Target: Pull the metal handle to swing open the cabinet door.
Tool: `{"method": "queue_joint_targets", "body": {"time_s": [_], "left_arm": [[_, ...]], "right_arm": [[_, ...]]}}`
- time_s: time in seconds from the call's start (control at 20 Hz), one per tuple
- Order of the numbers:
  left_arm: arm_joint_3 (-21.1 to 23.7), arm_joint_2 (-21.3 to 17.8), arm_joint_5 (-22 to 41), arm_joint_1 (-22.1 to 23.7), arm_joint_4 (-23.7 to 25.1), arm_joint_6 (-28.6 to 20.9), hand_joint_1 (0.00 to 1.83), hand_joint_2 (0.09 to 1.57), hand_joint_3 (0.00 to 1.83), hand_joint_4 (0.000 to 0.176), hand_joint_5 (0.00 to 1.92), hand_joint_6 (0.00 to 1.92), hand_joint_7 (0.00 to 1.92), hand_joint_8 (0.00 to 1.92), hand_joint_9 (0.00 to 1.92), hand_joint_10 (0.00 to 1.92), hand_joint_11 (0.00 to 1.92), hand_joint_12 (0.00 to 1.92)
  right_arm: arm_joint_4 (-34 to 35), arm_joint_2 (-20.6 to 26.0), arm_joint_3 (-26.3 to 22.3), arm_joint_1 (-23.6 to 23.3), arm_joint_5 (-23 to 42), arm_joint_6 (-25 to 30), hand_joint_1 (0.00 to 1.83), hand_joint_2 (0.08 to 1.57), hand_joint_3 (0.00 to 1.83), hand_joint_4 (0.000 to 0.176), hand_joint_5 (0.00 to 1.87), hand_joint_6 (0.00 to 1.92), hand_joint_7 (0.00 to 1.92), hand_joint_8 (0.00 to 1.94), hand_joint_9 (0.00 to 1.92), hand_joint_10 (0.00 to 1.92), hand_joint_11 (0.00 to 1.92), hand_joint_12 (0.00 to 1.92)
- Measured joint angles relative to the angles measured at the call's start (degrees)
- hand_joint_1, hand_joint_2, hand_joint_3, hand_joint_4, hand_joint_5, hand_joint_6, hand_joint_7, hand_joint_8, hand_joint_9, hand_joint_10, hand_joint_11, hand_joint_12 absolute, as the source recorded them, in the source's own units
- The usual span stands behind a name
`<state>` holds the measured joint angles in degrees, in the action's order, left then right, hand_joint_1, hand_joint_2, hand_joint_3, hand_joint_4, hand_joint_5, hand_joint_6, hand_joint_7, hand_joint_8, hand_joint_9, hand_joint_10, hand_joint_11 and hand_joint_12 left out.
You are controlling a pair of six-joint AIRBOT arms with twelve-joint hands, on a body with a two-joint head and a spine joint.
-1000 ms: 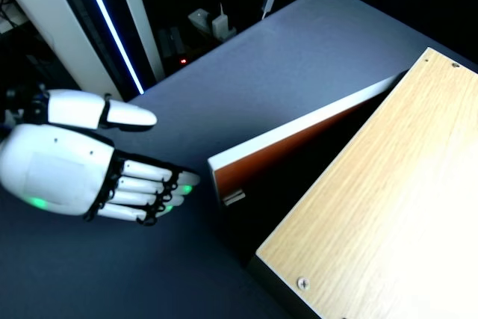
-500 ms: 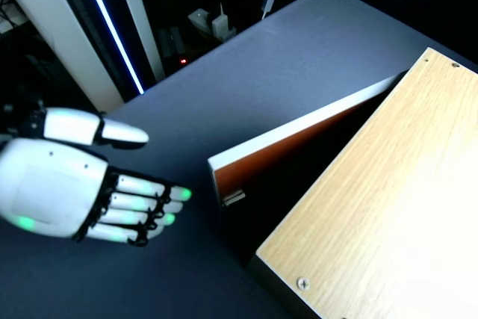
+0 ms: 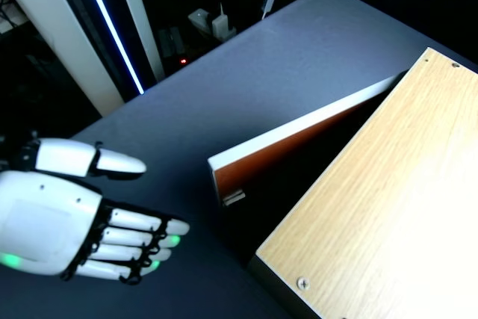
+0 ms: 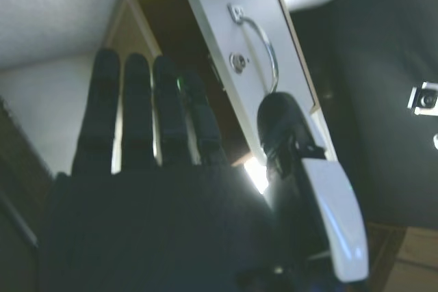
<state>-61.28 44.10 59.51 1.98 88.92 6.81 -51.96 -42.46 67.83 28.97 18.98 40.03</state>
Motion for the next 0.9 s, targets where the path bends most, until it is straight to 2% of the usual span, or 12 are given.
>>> {"method": "queue_joint_targets", "body": {"time_s": [0.2,0.35,0.45,0.9], "left_arm": [[0.0,0.0,0.1,0.0,0.0,0.0,0.00,1.57,0.05,0.000,0.25,0.00,0.28,0.00,0.25,0.00,0.00,0.58],[0.0,0.0,0.0,0.0,0.0,0.0,0.00,1.57,0.06,0.000,0.26,0.00,0.29,0.01,0.26,0.01,0.00,0.59],[0.0,0.0,0.0,0.0,0.0,0.0,0.00,1.57,0.06,0.000,0.26,0.00,0.29,0.00,0.27,0.00,0.00,0.60],[0.0,0.0,0.0,0.0,0.0,0.0,0.00,1.57,0.06,0.000,0.26,0.00,0.29,0.00,0.26,0.00,0.00,0.59]], "right_arm": [[1.8,-2.5,0.3,-3.4,-4.1,0.0,0.00,1.52,0.00,0.000,0.16,0.00,0.22,0.00,0.20,0.00,0.00,0.54],[2.1,-4.3,1.5,-5.3,-7.2,0.0,0.00,1.52,0.00,0.000,0.19,0.01,0.24,0.01,0.22,0.01,0.00,0.65],[2.5,-5.5,2.6,-6.8,-9.8,0.0,0.00,1.52,0.00,0.000,0.18,0.00,0.22,0.01,0.20,0.00,0.00,0.60],[3.8,-8.5,3.2,-7.3,-11.9,0.0,0.00,1.52,0.00,0.000,0.19,0.00,0.24,0.00,0.21,0.00,0.00,0.59]]}}
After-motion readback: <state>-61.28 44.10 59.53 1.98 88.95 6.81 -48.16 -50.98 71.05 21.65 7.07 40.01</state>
